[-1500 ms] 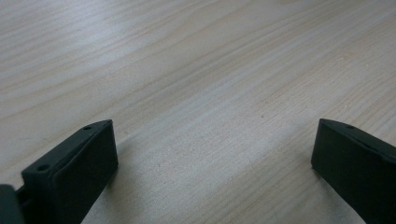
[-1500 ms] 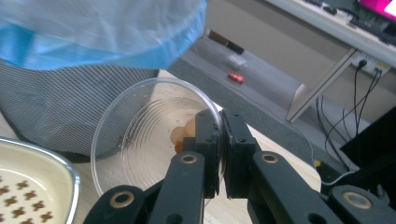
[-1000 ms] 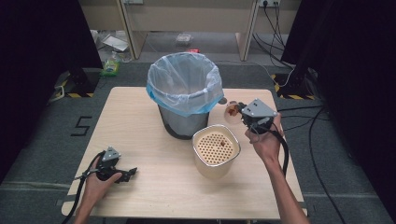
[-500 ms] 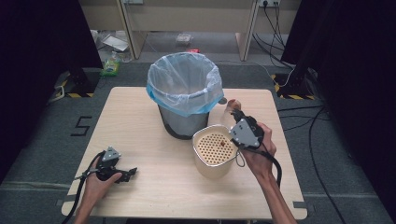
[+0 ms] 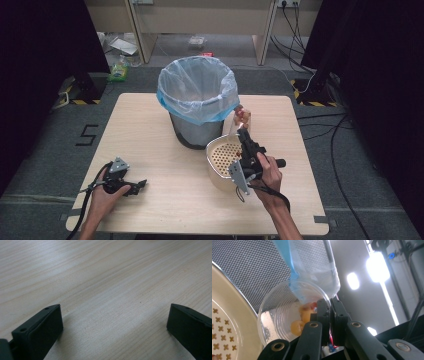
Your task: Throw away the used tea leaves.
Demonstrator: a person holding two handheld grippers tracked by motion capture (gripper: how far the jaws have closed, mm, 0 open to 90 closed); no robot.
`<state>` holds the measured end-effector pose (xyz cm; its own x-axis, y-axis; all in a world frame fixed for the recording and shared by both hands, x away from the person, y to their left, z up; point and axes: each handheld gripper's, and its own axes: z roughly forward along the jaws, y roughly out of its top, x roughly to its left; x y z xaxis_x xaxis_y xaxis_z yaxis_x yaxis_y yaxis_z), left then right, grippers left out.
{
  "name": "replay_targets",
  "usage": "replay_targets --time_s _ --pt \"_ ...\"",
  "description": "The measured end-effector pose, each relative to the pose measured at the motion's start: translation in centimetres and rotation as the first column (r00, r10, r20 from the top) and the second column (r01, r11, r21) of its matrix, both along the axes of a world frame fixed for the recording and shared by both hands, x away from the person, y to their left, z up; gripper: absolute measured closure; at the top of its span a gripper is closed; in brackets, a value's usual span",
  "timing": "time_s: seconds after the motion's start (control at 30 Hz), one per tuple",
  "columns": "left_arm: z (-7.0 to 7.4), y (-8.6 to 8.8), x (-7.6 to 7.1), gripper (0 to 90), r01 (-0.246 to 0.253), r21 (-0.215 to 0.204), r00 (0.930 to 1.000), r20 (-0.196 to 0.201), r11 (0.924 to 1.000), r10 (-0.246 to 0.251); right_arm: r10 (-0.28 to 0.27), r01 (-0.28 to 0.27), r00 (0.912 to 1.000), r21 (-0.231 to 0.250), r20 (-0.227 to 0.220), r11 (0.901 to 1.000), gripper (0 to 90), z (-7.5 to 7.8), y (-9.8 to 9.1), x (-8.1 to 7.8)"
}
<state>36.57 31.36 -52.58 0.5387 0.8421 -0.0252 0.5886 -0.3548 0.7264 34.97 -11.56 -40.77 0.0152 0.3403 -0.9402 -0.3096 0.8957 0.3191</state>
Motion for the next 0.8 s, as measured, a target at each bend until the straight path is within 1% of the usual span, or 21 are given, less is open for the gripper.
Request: replay_targets --time_s 0.03,0.07,0.13,0.27,0.3,0.37,0.4,0.5,0.53,0.57,0.6,0.63,0.7,0.73,0.77,0.8 --pt "0.0 0.0 0.0 0.0 0.0 0.0 1.0 0.0 1.0 0.0 -0.003 0.003 1.0 -0.001 -0.007 1.0 87.3 -0.2 0.1 0.0" --pt "0.0 0.0 0.0 0.0 0.001 0.001 1.0 0.001 1.0 -0.001 -0.003 0.003 0.9999 -0.021 0.01 0.9998 87.3 -0.3 0.1 0.0" --pt "0.0 0.0 0.0 0.0 0.0 0.0 1.0 0.0 1.0 0.0 0.005 -0.004 0.9995 -0.022 0.033 0.9997 87.6 -0.5 0.0 -0.1" --pt "0.0 0.0 0.0 0.0 0.0 0.0 1.0 0.0 1.0 0.0 0.008 -0.008 0.9985 -0.004 0.055 1.0 87.7 -0.2 -0.1 -0.2" --pt "0.0 0.0 0.0 0.0 0.0 0.0 1.0 0.0 1.0 0.0 0.013 -0.012 0.9976 -0.004 0.069 0.9999 87.7 -0.3 -0.1 -0.3" --pt "0.0 0.0 0.0 0.0 0.0 0.0 1.0 0.0 1.0 0.0 0.008 -0.007 0.9975 -0.009 0.071 0.9999 87.8 -0.4 -0.1 -0.3" --pt "0.0 0.0 0.0 0.0 0.001 0.001 1.0 0.001 1.0 -0.001 0.006 -0.006 0.9976 -0.002 0.069 1.0 87.8 -0.5 -0.1 -0.2" --pt "0.0 0.0 0.0 0.0 0.0 0.0 1.0 0.0 1.0 0.0 -0.004 0.005 0.9974 -0.014 0.071 0.9999 87.8 -0.9 -0.1 0.1" --pt "0.0 0.0 0.0 0.0 0.0 0.0 1.0 0.0 1.0 0.0 -0.001 0.003 0.9971 -0.029 0.077 0.9996 87.8 -1.0 0.0 0.0" --pt "0.0 0.0 0.0 0.0 0.0 0.0 1.0 0.0 1.0 0.0 0.004 -0.001 0.9957 -0.038 0.093 0.9993 87.8 -1.0 0.1 -0.2" --pt "0.0 0.0 0.0 0.0 0.0 0.0 1.0 0.0 1.0 0.0 0.005 -0.001 0.9956 -0.045 0.093 0.999 87.8 -1.1 0.2 -0.1" --pt "0.0 0.0 0.0 0.0 0.0 0.0 1.0 0.0 1.0 0.0 0.002 0.002 0.9959 -0.041 0.09 0.9991 87.8 -1.2 0.2 -0.1" --pt "0.0 0.0 0.0 0.0 0.0 0.0 1.0 0.0 1.0 0.0 0.01 -0.003 0.9937 -0.063 0.111 0.998 87.8 -1.2 0.2 -0.2" --pt "0.0 0.0 0.0 0.0 0.0 0.0 1.0 0.0 1.0 0.0 0.004 0.002 0.9949 -0.06 0.101 0.9982 87.8 -1.2 0.3 -0.1" --pt "0.0 0.0 0.0 0.0 0.0 0.0 1.0 0.0 1.0 0.0 0.0 0.005 0.9969 -0.059 0.079 0.9983 87.8 -1.6 0.2 0.1" --pt "0.0 0.0 0.0 0.0 0.0 0.0 1.0 0.0 1.0 0.0 0.0 0.005 0.9969 -0.059 0.079 0.9983 87.8 -1.6 0.2 0.1"
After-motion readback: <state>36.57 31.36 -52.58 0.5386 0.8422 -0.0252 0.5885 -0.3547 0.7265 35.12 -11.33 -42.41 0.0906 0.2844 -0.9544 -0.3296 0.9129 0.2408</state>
